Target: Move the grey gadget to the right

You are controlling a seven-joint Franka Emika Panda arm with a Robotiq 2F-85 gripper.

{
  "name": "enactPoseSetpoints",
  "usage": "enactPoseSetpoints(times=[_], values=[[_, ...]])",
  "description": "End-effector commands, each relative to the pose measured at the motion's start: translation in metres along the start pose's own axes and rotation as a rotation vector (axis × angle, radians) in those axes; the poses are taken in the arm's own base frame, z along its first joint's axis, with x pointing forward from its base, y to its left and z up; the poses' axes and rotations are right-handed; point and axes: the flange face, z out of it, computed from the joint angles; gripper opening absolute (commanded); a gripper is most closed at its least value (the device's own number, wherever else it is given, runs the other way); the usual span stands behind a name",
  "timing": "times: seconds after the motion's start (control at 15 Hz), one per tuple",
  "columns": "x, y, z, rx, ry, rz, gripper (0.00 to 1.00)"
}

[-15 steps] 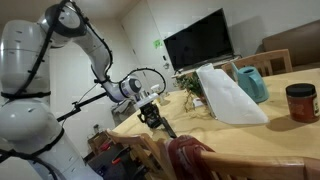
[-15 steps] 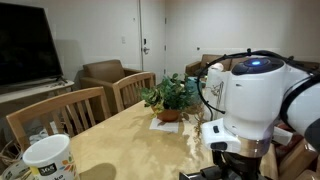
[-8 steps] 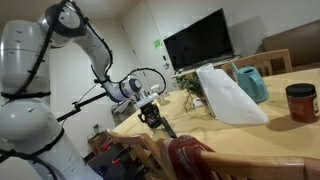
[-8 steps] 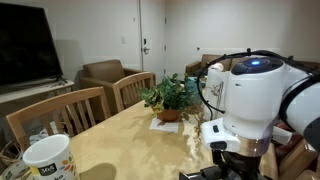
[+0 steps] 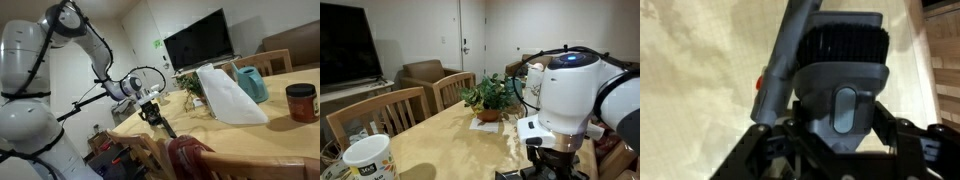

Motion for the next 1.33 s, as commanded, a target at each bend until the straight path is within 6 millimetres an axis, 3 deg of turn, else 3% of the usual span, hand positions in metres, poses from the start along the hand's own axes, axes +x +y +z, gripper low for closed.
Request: enactPoseSetpoints(times=[0.0, 0.73, 1.27], values=[[-0.0031, 0.0114, -0.0054, 0.001, 0.001, -0.006, 0.43], [-0.0102, 0.0142, 0.0038, -0.021, 0.012, 0.068, 0.43], [-0.0093, 0.0146, 0.0000, -0.059, 0.080, 0.098, 0.43]])
